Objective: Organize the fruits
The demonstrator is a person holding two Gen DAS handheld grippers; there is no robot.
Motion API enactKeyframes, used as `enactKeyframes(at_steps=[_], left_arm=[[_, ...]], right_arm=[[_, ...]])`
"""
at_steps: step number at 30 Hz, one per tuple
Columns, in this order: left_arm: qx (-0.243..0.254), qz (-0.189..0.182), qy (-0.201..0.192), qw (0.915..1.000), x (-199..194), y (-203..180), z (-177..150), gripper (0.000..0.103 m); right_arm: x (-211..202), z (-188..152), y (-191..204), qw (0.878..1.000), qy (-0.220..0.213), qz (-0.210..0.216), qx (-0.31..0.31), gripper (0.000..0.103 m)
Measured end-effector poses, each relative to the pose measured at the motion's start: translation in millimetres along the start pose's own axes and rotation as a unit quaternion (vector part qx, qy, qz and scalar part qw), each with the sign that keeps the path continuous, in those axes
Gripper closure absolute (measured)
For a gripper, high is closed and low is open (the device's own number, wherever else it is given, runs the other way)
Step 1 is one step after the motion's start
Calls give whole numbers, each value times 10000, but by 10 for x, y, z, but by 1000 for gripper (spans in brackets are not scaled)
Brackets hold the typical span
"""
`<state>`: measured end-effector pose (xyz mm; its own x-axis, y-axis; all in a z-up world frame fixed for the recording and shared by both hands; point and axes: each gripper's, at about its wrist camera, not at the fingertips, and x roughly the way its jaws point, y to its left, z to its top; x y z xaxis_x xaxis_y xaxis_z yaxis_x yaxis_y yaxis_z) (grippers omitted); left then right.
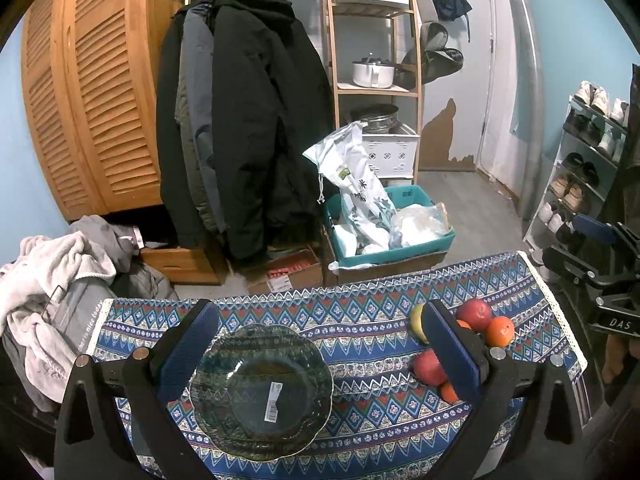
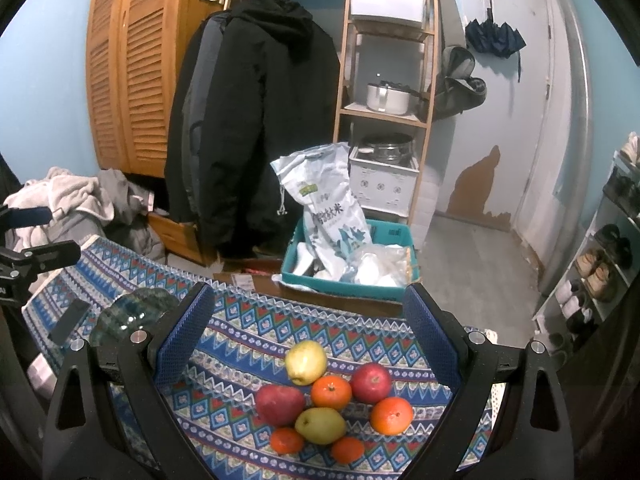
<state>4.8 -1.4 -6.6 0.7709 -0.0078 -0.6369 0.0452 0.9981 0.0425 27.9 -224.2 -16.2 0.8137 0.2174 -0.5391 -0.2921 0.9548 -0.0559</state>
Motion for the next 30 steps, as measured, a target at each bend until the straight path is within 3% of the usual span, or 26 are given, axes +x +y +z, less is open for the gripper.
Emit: enactKeyframes(at_steps=[30], left_arm=[[-20, -20, 45, 10000, 7, -18, -43, 1]], right_arm=[[47, -76, -12, 9999, 104, -4, 34, 9]])
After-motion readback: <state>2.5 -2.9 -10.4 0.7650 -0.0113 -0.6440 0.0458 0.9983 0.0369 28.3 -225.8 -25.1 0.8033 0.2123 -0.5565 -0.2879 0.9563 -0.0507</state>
